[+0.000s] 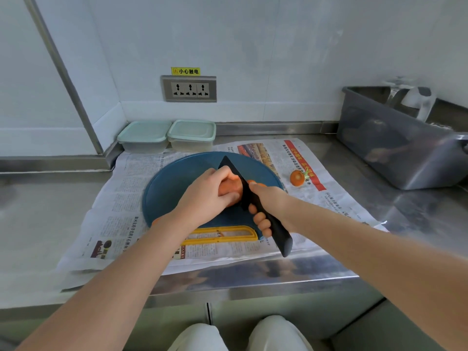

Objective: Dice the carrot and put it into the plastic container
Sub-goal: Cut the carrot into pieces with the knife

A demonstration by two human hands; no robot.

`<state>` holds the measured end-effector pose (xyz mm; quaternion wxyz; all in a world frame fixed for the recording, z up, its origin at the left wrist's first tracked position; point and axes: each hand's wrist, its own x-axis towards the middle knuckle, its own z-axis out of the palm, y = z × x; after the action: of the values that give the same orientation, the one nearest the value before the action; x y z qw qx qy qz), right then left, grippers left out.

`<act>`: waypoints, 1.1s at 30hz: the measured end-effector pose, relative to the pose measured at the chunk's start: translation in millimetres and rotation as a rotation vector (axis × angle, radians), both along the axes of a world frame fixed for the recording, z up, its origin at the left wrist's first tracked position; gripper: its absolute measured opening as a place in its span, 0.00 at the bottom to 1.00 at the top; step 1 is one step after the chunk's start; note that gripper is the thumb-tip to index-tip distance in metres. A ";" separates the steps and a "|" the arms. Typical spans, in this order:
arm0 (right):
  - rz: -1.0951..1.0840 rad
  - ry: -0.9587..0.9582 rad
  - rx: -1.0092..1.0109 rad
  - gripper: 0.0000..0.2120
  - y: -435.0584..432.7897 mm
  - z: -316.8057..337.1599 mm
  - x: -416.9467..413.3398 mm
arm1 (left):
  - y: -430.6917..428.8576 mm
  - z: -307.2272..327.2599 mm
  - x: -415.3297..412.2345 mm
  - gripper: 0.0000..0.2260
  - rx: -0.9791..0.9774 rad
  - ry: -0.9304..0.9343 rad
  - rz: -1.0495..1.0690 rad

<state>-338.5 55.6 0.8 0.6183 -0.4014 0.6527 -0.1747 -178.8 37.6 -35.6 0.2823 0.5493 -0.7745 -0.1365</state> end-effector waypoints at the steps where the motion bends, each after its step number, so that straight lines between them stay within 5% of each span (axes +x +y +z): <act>1: 0.004 -0.010 -0.012 0.26 -0.1 2.8 -1.9 | 0.6 0.0 -0.7 0.13 -0.004 -0.009 0.008; 33: 0.060 0.001 -0.039 0.26 10.2 45.6 -14.6 | 1.1 4.7 -0.2 0.11 0.034 -0.028 0.001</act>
<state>-353.1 65.8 46.4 0.6149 -0.4330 0.6372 -0.1687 -179.0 38.7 -30.9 0.2622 0.5563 -0.7757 -0.1419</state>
